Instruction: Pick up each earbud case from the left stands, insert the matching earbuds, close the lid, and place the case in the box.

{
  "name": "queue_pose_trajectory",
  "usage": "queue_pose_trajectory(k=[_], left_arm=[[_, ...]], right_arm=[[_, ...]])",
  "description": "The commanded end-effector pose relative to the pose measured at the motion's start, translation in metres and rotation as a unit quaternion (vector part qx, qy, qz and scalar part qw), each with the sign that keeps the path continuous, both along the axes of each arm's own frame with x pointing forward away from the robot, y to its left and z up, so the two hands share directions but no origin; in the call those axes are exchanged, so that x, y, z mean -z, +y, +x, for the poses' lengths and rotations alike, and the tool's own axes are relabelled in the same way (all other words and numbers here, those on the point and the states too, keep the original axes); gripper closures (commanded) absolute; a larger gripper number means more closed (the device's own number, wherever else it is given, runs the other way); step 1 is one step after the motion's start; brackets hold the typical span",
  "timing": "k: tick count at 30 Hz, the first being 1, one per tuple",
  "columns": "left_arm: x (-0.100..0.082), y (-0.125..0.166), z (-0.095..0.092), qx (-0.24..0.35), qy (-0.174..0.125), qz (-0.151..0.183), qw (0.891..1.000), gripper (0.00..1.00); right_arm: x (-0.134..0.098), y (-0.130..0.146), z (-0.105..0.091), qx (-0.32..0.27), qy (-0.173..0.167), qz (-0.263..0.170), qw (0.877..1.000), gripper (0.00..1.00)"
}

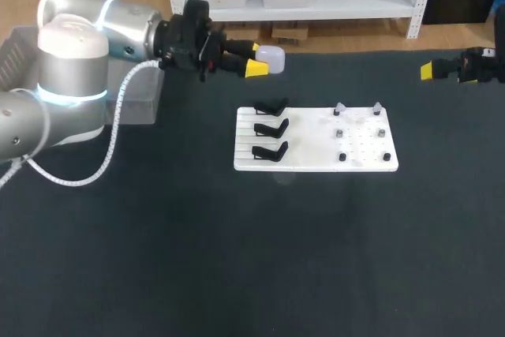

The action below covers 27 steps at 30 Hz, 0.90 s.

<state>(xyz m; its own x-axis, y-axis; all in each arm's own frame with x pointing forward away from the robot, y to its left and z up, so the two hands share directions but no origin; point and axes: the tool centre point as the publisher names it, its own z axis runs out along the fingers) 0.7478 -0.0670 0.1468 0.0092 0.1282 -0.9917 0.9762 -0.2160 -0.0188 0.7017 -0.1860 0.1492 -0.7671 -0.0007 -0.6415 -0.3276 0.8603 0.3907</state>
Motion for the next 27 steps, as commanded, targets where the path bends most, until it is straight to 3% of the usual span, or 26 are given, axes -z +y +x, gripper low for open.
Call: queue_pose_trajectory(k=[1, 27], left_arm=[[-0.0031, 0.0006, -0.0129, -0.017, 0.006, 0.002, 1.0, 1.0], [-0.009, 0.0007, -0.0193, -0.03, 0.008, 0.001, 1.0, 1.0]], right_arm=[[-0.0004, 0.0, -0.0005, 0.001, 0.0, -0.001, 1.0, 0.0], [-0.0004, 0.0, -0.0005, 0.001, 0.0, -0.001, 1.0, 0.0]])
